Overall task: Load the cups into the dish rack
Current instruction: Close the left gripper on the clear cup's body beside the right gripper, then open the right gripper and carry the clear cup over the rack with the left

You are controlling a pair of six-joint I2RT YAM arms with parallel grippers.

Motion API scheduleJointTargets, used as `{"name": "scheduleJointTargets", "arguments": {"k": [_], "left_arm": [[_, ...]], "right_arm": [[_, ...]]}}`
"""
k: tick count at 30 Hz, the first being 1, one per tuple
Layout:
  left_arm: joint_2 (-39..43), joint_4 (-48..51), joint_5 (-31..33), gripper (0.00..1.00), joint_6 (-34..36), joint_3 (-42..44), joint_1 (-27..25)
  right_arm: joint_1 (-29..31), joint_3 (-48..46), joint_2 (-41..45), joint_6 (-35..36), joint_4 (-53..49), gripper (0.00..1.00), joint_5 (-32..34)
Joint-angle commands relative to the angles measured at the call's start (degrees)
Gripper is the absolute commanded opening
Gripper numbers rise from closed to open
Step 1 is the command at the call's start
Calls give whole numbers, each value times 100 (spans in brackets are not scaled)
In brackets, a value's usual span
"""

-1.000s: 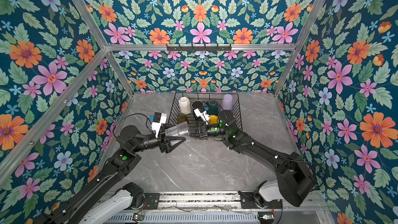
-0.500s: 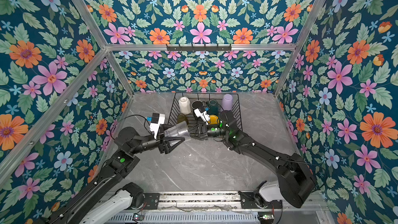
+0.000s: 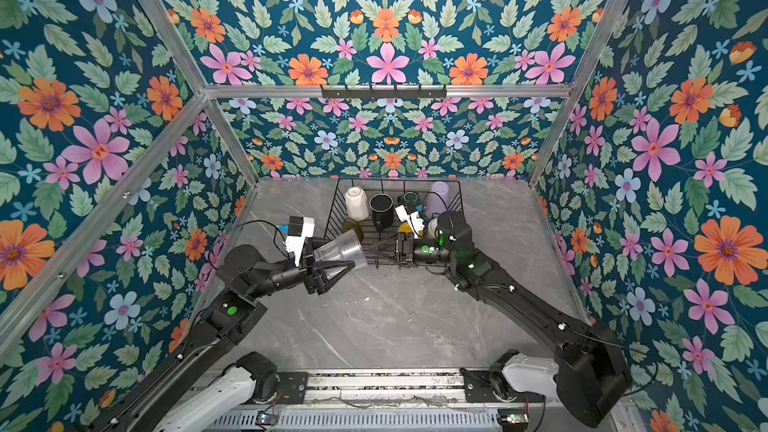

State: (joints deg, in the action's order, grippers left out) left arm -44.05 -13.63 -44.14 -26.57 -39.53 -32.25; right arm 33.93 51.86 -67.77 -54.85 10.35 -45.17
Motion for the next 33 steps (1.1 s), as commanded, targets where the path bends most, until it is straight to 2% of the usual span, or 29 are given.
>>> {"name": "scheduleJointTargets", "arguments": {"k": [1, 5, 8, 15, 23, 28, 33], "left_arm": [[-7, -26, 90, 0, 98, -77, 8], [-32, -26, 107, 0, 98, -95, 8], [-76, -17, 135, 0, 108, -125, 8], [-125, 124, 253, 0, 116, -216, 8], [-406, 1152, 870, 0, 426, -734, 8], [-1036, 2345, 1692, 0, 675, -1486, 8], [-1864, 3112, 1974, 0, 782, -2190, 0]], "right_arm": [[-35, 216, 408, 1331, -1953, 68, 1385], [-27, 202, 897, 1855, -2611, 81, 2340], [-28, 134, 1134, 2020, -2746, 89, 2721], [-31, 110, 1178, 2115, -2767, 95, 2733], [-27, 76, 1252, 2156, -2816, 97, 2799], [-32, 55, 1335, 2246, -2890, 99, 2825], [-34, 23, 1431, 2284, -2955, 99, 2885]]}}
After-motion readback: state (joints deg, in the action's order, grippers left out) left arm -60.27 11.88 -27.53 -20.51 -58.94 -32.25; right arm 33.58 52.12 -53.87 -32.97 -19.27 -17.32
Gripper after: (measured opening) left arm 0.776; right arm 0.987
